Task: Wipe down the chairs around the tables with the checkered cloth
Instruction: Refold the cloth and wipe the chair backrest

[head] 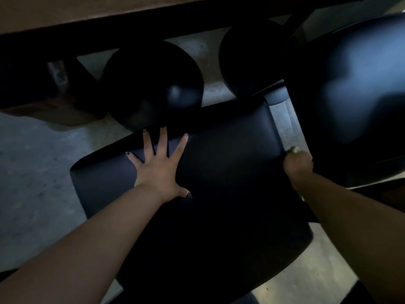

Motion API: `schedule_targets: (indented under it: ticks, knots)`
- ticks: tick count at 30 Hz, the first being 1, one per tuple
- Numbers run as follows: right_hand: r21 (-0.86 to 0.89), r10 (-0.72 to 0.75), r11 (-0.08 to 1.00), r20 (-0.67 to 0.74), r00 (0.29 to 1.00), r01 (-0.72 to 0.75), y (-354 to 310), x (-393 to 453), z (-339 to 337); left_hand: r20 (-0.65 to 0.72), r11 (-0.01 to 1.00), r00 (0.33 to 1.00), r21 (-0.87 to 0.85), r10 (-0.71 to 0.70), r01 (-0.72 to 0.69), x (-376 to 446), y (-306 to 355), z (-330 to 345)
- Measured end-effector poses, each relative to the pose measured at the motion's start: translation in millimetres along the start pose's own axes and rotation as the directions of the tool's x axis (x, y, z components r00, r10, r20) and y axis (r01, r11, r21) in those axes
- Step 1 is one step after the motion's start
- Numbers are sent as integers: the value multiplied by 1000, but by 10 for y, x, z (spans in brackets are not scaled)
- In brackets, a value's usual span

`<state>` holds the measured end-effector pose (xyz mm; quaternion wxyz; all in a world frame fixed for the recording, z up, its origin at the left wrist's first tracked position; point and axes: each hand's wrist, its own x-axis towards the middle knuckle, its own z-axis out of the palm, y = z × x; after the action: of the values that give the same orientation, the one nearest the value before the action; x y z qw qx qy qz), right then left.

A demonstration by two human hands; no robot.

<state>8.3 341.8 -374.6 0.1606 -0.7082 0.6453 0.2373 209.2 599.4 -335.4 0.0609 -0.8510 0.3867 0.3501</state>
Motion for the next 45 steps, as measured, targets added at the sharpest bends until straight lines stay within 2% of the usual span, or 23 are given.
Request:
schedule_targets:
  ticks: [1,3,5,8,10,13,14,16,18,20,22,27,30,32,33,34,36,37,38,41,42,45]
  knots:
    - [-22,-18,1000,-20,1000,17,-117,61,-48,0,1000,1000,-3,20,-20,-21,-32,0]
    - [-98,-164,983,-106,981,154,-414,139,-184,-6,997,997,-9,82,-82,-69,-149,-5]
    - [-61,-278,960,-136,951,272,-761,135,-315,-24,985,986,-47,167,-168,-123,-357,3]
    - [82,-275,953,-171,946,292,-1236,127,-529,-72,970,978,-133,197,-205,-257,-753,26]
    - [80,-378,914,-192,906,398,-1462,78,-512,-117,974,990,-203,79,-102,-384,-1001,86]
    - [-209,-644,760,-115,756,616,-1844,-245,-192,-158,939,979,-338,-127,67,-585,-1296,230]
    - [-276,-691,712,-109,715,646,-1977,-426,-78,-166,918,972,-385,-168,93,-654,-1369,286]
    - [-358,-723,663,-81,686,657,-2230,-717,115,-171,853,950,-501,-263,146,-780,-1447,392]
    - [-335,-737,635,6,676,696,-2467,-936,274,-101,702,915,-675,-391,226,-857,-1438,489]
    - [-271,-738,618,124,664,738,-2708,-1143,415,37,424,880,-866,-474,265,-885,-1402,579]
    - [-245,-772,558,198,604,793,-2925,-1420,577,170,177,859,-942,-483,285,-894,-1377,702]
    - [-158,-876,331,314,365,930,-3318,-2325,1151,303,-73,837,-950,-456,304,-995,-1418,932]
    - [-66,-932,225,276,234,972,-3317,-2674,1325,343,-249,866,-932,-364,264,-1133,-1476,955]
    - [-49,-952,148,265,156,988,-3271,-2702,1352,385,-331,856,-903,-345,273,-1227,-1531,974]
    - [-59,-943,139,298,150,989,-3248,-2699,1314,406,-362,844,-890,-350,278,-1267,-1562,987]
    - [-32,-926,191,325,191,981,-3240,-2681,1259,420,-385,834,-880,-358,278,-1302,-1593,1000]
    - [104,-881,385,338,331,917,-3288,-2645,1175,443,-427,821,-861,-360,277,-1350,-1649,1019]
    - [126,-875,422,316,367,898,-3313,-2615,1169,456,-447,814,-850,-359,279,-1364,-1668,1028]
    - [54,-890,380,294,349,923,-3324,-2596,1180,467,-461,807,-842,-360,282,-1376,-1680,1034]
    - [-371,-901,153,328,284,916,-3222,-2534,1337,485,-494,787,-826,-380,271,-1380,-1680,1042]
    - [-420,-909,134,308,280,897,-3186,-2516,1387,491,-511,780,-819,-388,261,-1374,-1675,1040]
    - [-423,-937,222,159,313,879,-3164,-2542,1460,519,-575,759,-783,-392,238,-1335,-1633,1005]
